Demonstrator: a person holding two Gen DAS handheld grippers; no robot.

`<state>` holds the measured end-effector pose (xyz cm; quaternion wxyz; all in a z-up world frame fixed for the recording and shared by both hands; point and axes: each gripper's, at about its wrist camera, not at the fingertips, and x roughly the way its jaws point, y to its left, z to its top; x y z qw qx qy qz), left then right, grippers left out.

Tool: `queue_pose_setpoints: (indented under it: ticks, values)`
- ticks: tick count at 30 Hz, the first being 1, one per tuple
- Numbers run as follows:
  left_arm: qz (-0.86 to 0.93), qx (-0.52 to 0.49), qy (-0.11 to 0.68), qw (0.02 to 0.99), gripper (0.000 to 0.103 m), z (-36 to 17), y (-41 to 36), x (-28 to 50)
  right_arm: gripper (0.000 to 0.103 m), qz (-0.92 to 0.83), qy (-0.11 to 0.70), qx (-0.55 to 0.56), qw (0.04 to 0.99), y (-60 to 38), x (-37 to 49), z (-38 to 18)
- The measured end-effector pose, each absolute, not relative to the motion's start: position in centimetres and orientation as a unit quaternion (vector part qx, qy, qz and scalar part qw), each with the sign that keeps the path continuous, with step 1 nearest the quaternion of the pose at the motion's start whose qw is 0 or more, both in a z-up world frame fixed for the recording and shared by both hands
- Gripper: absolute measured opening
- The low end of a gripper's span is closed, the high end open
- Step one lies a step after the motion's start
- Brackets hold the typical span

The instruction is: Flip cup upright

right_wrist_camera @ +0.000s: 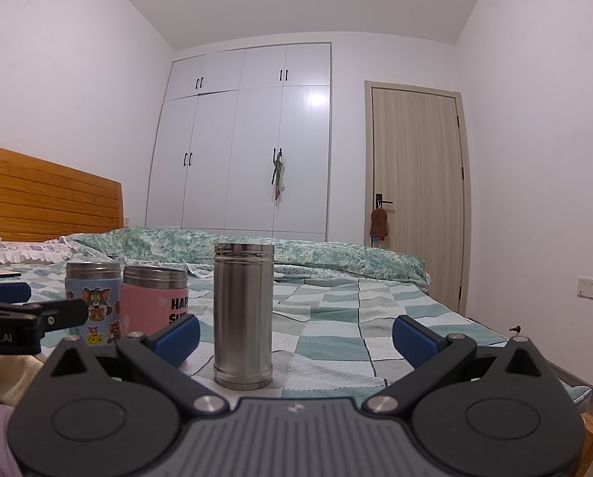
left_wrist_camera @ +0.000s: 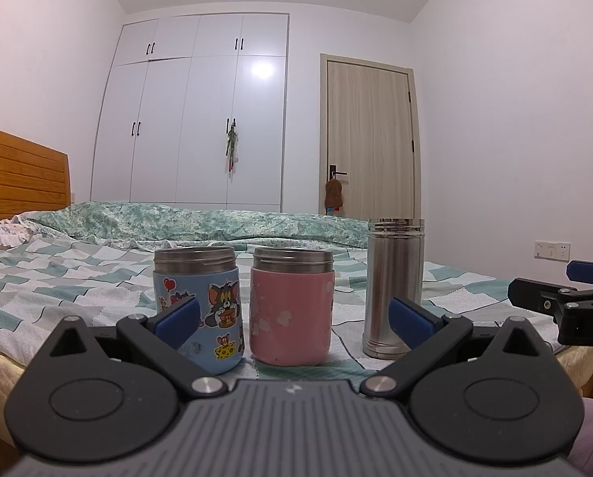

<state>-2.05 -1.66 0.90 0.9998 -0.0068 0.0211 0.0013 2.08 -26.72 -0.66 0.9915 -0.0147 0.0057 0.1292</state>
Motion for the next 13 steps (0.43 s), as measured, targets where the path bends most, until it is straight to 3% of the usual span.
queue_pose_setpoints:
  ticks: [13]
  values:
    - [0.002,-0.009,0.019,1.0,0.103,0.86,-1.46,-2.24,0.103,0.129,0.006,-0.015,0.991,-26.73,2.07,-0.66]
